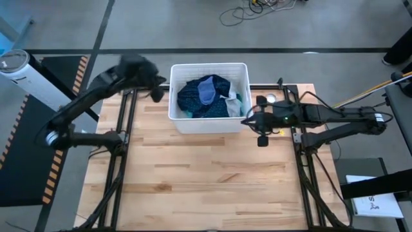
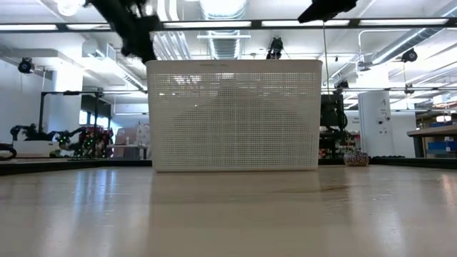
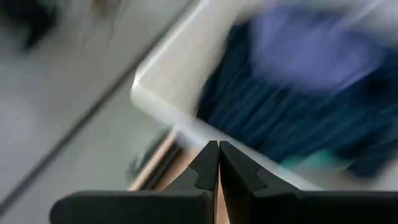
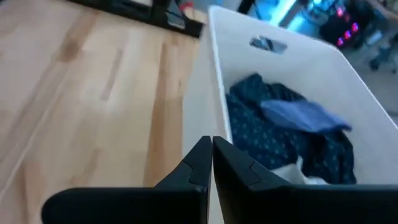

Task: Sort clothes
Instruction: Return to Home Position

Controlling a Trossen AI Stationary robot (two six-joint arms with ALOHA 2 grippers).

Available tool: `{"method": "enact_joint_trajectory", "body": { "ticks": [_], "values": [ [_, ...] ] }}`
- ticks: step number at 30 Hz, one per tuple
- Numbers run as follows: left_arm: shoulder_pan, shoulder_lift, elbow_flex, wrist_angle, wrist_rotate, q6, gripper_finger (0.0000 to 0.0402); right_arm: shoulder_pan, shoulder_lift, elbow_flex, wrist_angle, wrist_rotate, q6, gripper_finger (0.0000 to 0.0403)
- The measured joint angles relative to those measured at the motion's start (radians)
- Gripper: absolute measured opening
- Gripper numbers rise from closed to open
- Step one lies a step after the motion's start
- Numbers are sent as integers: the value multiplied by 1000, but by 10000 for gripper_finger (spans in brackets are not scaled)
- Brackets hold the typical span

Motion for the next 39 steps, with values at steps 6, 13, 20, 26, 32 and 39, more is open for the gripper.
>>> {"method": "enact_joint_trajectory", "body": {
  "ticks": [6,13,20,26,32,39],
  "values": [
    [-65,-328,-194,311,267,-37,0,10,-109,-141,156,-5,-29,0],
    [-281,-681,-556,613,280,-111,0,12,-253,-380,422,-11,-50,0],
    [-480,-852,-860,798,143,-133,0,-26,-378,-571,593,-89,-50,0],
    [-605,-884,-997,806,26,-129,0,-86,-525,-703,595,-97,11,0],
    [-696,-912,-1045,778,-48,-124,0,-185,-730,-847,649,-241,52,0],
    [-670,-977,-1092,776,-7,-128,0,-351,-849,-939,648,-438,114,0]
  ]
}}
